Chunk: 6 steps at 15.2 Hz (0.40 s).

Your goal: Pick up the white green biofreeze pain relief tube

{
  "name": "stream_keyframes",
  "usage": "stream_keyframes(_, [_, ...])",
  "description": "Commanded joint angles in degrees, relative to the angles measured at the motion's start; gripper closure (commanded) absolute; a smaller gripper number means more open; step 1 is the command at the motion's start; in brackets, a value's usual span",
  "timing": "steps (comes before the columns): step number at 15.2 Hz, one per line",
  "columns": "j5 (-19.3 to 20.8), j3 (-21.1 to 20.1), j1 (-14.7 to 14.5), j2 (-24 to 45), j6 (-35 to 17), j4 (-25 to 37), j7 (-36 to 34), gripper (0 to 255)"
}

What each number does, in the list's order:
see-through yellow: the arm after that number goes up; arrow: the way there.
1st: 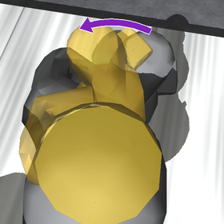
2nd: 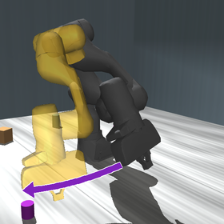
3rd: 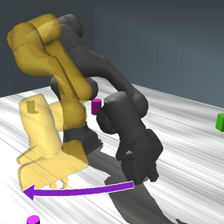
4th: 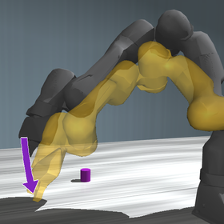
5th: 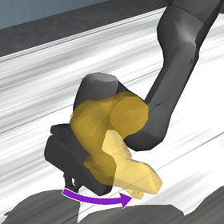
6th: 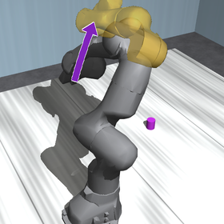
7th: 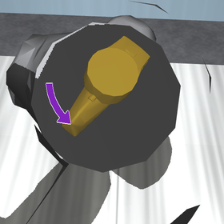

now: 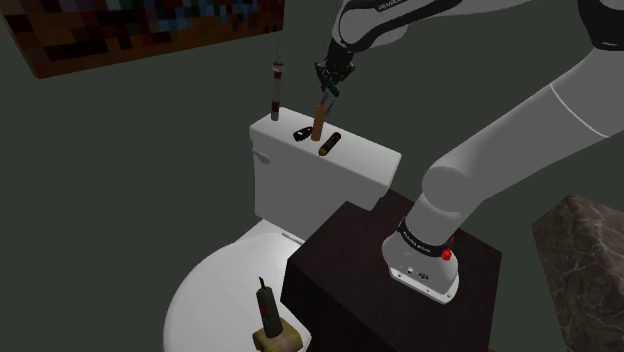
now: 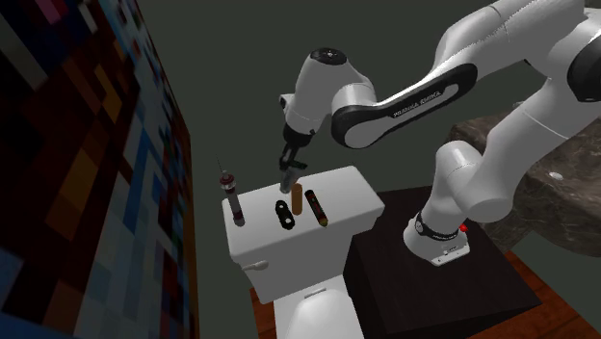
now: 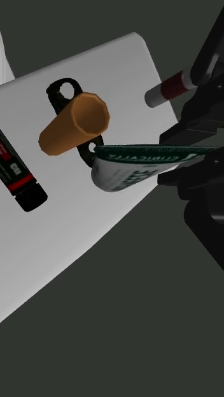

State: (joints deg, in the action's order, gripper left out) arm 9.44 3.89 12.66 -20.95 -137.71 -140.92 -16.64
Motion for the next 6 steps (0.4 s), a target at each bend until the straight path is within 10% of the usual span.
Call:
stream_keyframes(1, [-0.2,0.0,-0.1,-0.5,1.8,1.3,0.2,255])
stream_keyframes(6, [-0.5,-0.1,-0.2,-1.3,4.3,3.1,0.6,255])
